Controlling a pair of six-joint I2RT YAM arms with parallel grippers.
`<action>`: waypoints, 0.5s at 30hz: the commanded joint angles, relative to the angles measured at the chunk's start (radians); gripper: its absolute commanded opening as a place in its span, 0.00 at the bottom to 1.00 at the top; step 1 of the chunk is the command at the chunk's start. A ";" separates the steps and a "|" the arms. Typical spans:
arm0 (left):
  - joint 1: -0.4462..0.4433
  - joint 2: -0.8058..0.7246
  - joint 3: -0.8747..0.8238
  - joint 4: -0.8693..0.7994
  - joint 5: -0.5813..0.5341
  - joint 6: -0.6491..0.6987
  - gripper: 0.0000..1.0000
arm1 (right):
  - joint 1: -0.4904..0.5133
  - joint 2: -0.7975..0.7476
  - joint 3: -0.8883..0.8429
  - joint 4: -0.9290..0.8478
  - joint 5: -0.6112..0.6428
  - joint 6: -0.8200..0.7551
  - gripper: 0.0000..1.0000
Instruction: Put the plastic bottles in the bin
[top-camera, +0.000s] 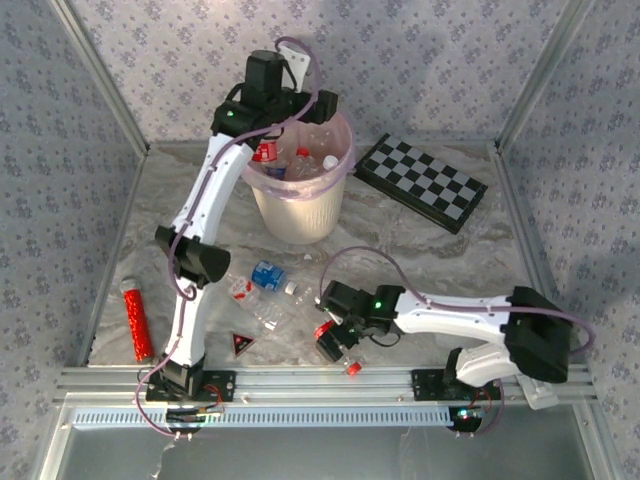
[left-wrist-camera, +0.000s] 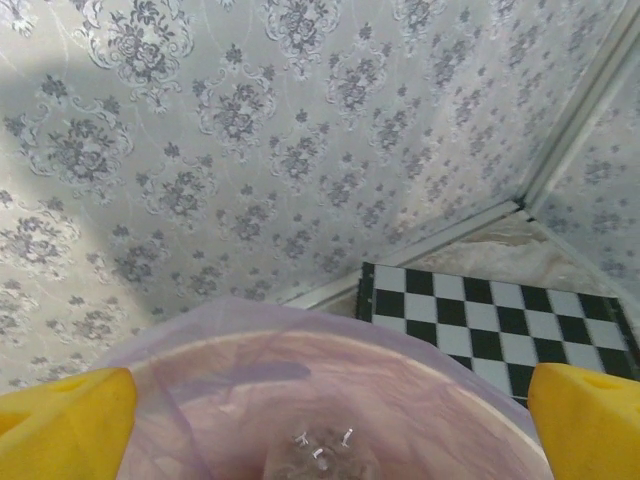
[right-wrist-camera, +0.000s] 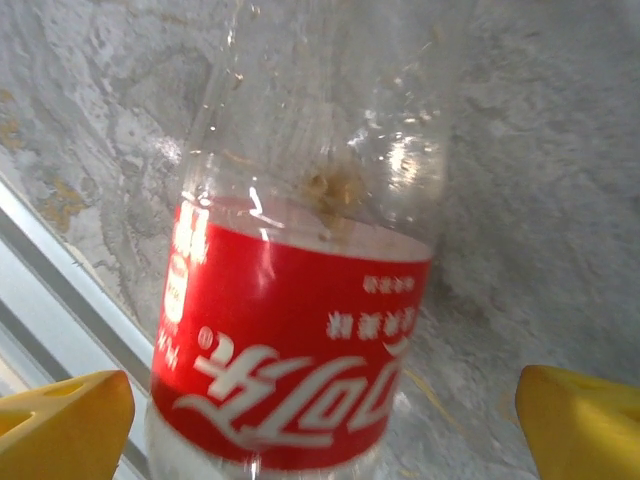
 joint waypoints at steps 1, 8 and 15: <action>0.029 -0.129 -0.009 -0.036 0.086 -0.063 1.00 | 0.007 0.070 0.007 0.040 -0.039 0.010 1.00; 0.038 -0.362 -0.244 -0.013 0.123 -0.068 1.00 | 0.003 0.094 0.009 0.025 -0.014 -0.003 0.83; 0.101 -0.743 -0.816 0.277 0.152 -0.218 1.00 | -0.043 -0.032 0.010 -0.061 0.036 -0.023 0.67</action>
